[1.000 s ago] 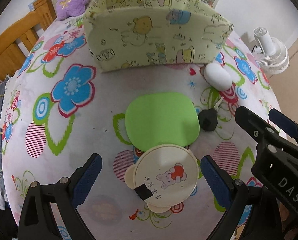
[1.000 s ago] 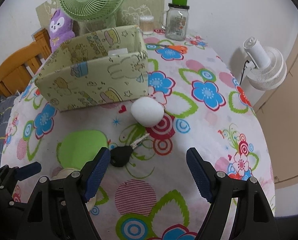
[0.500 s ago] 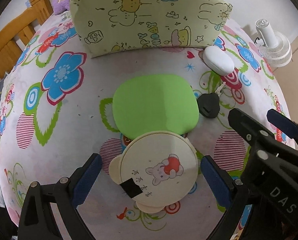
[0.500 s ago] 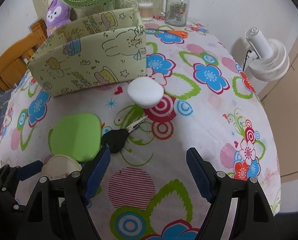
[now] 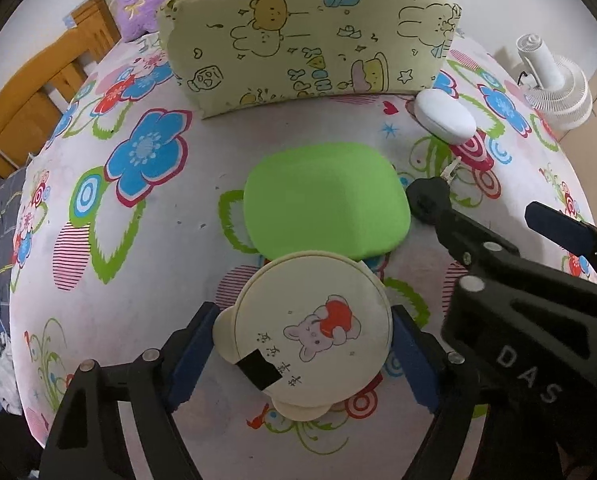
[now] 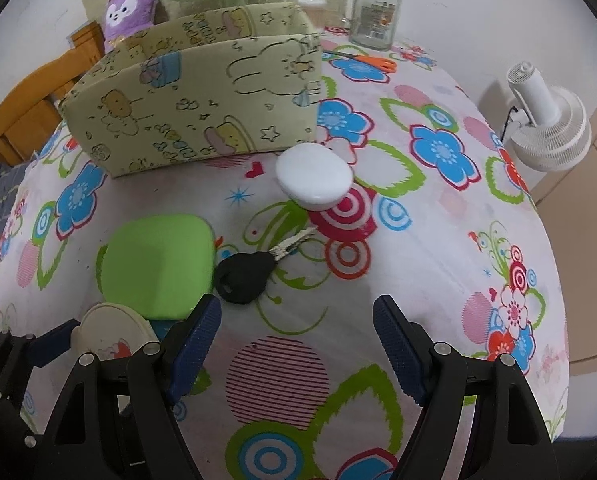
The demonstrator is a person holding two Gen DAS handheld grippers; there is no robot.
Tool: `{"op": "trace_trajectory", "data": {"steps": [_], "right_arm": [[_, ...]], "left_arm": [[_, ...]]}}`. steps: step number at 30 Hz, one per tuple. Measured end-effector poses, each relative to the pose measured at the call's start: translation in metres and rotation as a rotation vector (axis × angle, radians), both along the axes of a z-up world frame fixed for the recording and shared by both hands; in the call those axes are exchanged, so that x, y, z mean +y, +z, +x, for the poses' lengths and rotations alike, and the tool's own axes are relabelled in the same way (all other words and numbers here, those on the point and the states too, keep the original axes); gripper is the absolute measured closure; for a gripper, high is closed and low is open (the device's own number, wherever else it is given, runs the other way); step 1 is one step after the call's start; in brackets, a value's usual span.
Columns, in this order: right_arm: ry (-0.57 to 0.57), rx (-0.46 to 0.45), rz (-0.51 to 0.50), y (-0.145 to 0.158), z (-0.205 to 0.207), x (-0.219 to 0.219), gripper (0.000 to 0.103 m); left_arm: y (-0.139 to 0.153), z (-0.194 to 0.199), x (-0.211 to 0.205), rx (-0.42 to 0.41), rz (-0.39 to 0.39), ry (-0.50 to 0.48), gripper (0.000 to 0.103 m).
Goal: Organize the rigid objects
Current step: 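Grasp the round cream container with the left tool while the right tool grasps the black key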
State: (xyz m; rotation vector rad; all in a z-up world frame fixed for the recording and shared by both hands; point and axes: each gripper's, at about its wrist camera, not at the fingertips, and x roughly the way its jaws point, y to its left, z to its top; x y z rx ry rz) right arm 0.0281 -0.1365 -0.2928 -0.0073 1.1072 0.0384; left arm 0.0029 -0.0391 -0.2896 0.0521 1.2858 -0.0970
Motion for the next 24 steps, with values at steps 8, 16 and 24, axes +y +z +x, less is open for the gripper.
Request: {"op": "trace_trajectory", "data": {"steps": [8, 16, 24], "right_arm": [[0.027, -0.002, 0.003, -0.005, 0.009, 0.007, 0.024], [0.018, 0.014, 0.035, -0.012, 0.021, 0.008, 0.033], [0.022, 0.014, 0.012, -0.014, 0.026, 0.02, 0.053]], "left_arm": [[0.001, 0.016, 0.007, 0.006, 0.013, 0.021, 0.018], [0.001, 0.028, 0.012, 0.007, 0.025, 0.027, 0.018], [-0.001, 0.034, 0.014, 0.007, 0.04, 0.019, 0.018]]}}
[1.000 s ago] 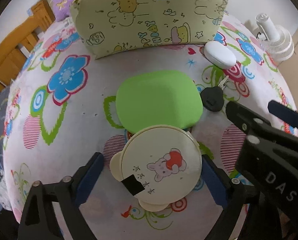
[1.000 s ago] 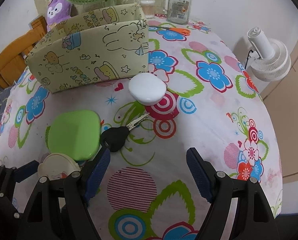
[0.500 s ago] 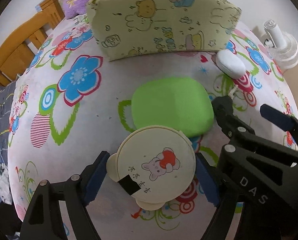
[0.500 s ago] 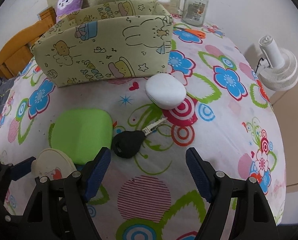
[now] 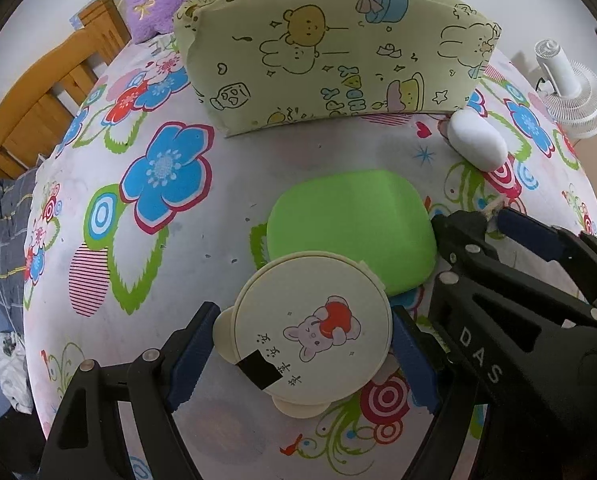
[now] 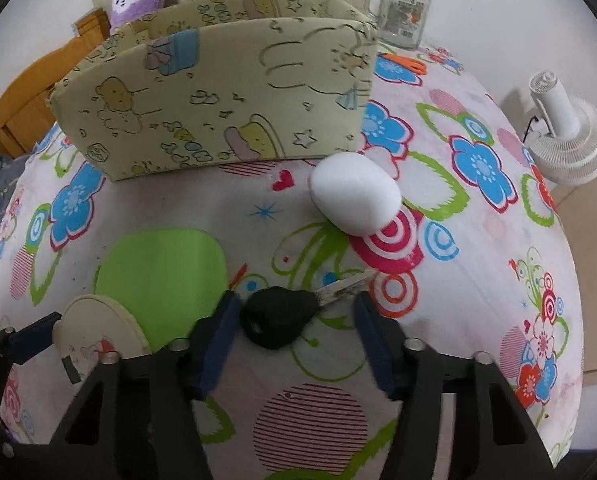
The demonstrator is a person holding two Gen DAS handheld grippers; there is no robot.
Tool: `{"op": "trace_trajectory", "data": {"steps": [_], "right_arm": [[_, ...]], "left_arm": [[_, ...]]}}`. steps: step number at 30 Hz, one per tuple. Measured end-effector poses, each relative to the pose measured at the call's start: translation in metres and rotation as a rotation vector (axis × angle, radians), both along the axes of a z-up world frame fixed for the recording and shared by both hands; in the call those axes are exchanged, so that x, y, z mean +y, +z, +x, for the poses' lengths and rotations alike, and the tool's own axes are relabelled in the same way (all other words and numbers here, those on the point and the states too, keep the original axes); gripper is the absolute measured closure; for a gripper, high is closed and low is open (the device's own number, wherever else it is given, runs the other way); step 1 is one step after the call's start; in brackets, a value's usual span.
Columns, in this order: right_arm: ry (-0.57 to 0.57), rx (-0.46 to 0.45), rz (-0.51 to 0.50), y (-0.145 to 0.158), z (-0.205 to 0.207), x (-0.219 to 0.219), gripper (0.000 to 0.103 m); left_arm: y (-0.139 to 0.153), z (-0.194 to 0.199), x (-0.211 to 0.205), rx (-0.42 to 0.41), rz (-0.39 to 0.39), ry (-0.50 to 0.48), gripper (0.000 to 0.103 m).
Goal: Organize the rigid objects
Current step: 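Grasp the round cream container with the left tool while the right tool grasps the black key, then carry the round container with the left tool while the right tool carries the key toward the box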
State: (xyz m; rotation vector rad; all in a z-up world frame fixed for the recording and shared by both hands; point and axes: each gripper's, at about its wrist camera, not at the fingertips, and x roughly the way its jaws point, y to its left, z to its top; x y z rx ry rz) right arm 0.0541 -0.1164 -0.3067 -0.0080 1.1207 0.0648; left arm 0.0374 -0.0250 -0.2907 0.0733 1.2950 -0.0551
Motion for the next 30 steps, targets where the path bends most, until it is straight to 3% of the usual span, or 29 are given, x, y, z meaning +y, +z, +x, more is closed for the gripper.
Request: {"op": "trace_trajectory", "data": {"steps": [2, 14, 30], "right_arm": [[-0.003, 0.0, 0.0, 0.001, 0.0, 0.001, 0.063], [-0.036, -0.008, 0.019, 0.009, -0.006, -0.01, 0.064], [-0.084, -0.086, 0.003, 0.051, -0.014, -0.022, 0.064]], "left_arm": [[0.0, 0.0, 0.0, 0.002, -0.002, 0.002, 0.018], [0.009, -0.005, -0.01, -0.011, -0.016, -0.027, 0.018], [0.043, -0.008, -0.017, -0.079, -0.049, -0.063, 0.018]]}}
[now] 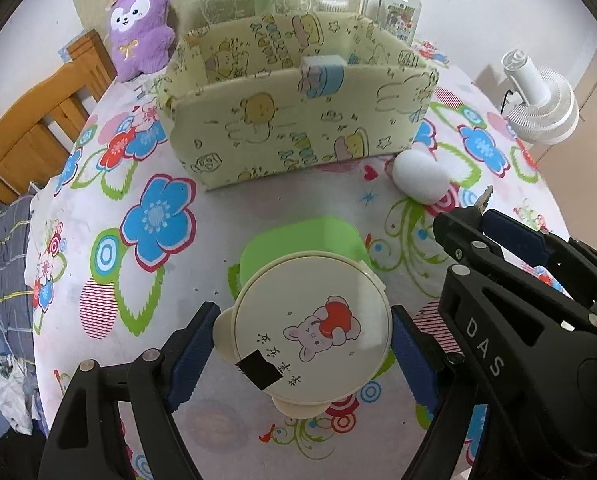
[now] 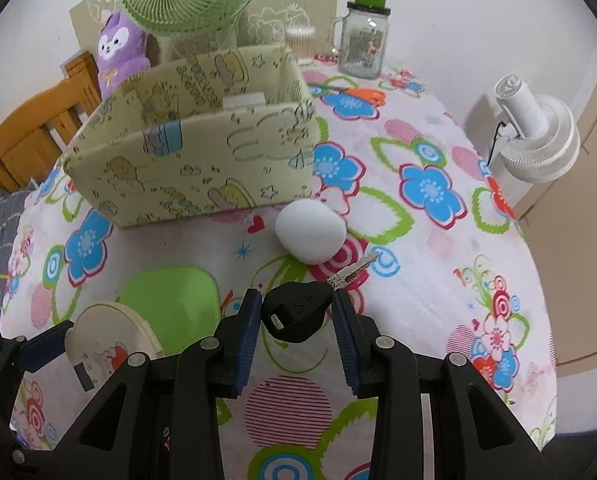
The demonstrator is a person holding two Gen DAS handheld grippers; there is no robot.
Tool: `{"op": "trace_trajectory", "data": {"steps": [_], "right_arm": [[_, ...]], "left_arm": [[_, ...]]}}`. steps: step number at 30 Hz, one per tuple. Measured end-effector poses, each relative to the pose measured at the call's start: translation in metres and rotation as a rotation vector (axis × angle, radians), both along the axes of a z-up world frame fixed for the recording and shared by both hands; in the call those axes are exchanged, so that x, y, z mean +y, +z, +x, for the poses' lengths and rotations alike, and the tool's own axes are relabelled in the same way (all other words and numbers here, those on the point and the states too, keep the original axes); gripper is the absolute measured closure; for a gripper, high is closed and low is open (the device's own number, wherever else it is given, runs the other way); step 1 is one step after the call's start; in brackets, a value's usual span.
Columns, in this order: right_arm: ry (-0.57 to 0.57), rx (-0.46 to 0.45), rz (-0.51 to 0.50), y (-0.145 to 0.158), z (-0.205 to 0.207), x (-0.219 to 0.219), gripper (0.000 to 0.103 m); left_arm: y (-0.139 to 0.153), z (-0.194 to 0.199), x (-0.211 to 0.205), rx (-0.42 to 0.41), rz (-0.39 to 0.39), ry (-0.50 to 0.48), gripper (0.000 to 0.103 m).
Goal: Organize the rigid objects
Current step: 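Carry the round container with the left tool while the right tool carries the key toward the box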
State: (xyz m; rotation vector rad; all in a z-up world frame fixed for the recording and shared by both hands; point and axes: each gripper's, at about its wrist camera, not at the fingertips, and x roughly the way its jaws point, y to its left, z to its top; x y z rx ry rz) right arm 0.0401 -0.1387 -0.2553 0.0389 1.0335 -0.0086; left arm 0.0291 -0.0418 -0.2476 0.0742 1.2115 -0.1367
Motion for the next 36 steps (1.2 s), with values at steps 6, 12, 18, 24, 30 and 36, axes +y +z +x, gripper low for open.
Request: {"op": "trace_trajectory", "data": {"steps": [6, 12, 18, 24, 30, 36], "right_arm": [[0.002, -0.035, -0.004, 0.018, -0.003, -0.002, 0.064], [0.006, -0.063, 0.003, 0.036, -0.005, -0.001, 0.064], [0.008, -0.088, 0.008, 0.055, -0.006, 0.0, 0.064], [0.018, -0.112, 0.0, 0.073, -0.005, 0.0, 0.064], [0.026, -0.137, 0.0, 0.09, -0.004, 0.0, 0.064], [0.054, -0.154, -0.015, 0.102, -0.001, 0.001, 0.064]], "left_arm": [[0.017, -0.003, -0.002, -0.032, 0.0, -0.004, 0.018], [0.036, -0.004, 0.0, -0.06, -0.001, -0.003, 0.018], [0.053, -0.004, 0.0, -0.085, -0.002, -0.008, 0.018], [0.071, -0.003, -0.001, -0.126, 0.008, -0.016, 0.018], [0.087, -0.002, 0.001, -0.147, -0.007, -0.009, 0.018], [0.096, 0.001, 0.001, -0.157, -0.014, -0.01, 0.018]]}}
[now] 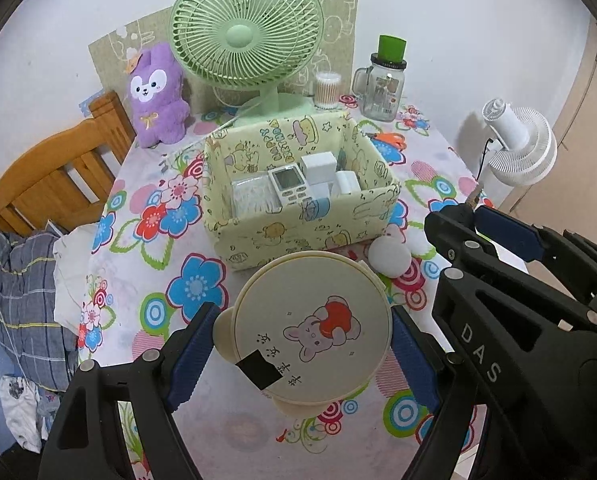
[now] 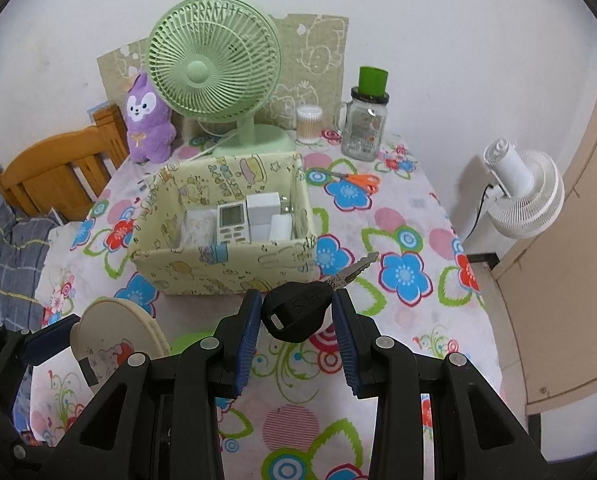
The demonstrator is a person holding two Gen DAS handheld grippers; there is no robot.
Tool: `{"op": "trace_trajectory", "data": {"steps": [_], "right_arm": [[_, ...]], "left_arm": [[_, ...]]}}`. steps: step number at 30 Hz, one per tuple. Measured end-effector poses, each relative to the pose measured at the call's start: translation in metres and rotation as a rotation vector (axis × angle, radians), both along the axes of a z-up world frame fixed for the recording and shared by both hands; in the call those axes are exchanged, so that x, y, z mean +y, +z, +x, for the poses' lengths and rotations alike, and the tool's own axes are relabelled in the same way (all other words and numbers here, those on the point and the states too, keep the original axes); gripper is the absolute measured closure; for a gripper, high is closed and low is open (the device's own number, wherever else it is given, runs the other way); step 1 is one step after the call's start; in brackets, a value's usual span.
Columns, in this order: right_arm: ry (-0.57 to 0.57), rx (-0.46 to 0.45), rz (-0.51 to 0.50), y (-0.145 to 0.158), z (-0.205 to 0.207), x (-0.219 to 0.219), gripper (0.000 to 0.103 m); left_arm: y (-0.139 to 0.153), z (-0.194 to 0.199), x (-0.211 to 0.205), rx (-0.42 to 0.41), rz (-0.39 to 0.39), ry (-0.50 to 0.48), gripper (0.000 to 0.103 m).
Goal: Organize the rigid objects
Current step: 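Carry the round container with the left tool while the right tool carries the key toward the box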
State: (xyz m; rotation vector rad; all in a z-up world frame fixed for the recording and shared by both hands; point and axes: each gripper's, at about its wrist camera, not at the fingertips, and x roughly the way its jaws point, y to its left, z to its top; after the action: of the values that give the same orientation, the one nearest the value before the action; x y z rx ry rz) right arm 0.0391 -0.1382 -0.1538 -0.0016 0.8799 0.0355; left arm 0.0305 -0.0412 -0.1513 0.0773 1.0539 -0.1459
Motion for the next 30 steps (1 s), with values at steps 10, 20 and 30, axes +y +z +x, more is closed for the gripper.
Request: {"op": "trace_trajectory", "data": {"steps": [10, 20, 30], "right_arm": [[0.023, -0.039, 0.003, 0.02, 0.009, 0.001, 0.064], [0.043, -0.046, 0.015, 0.029, 0.025, 0.003, 0.064], [0.051, -0.04, 0.02, 0.028, 0.045, 0.004, 0.064]], "left_arm": [[0.019, 0.006, 0.0, -0.047, 0.001, 0.002, 0.018], [0.028, 0.02, 0.005, -0.063, -0.007, 0.023, 0.018], [0.028, 0.037, 0.005, -0.063, -0.013, 0.038, 0.018]]}}
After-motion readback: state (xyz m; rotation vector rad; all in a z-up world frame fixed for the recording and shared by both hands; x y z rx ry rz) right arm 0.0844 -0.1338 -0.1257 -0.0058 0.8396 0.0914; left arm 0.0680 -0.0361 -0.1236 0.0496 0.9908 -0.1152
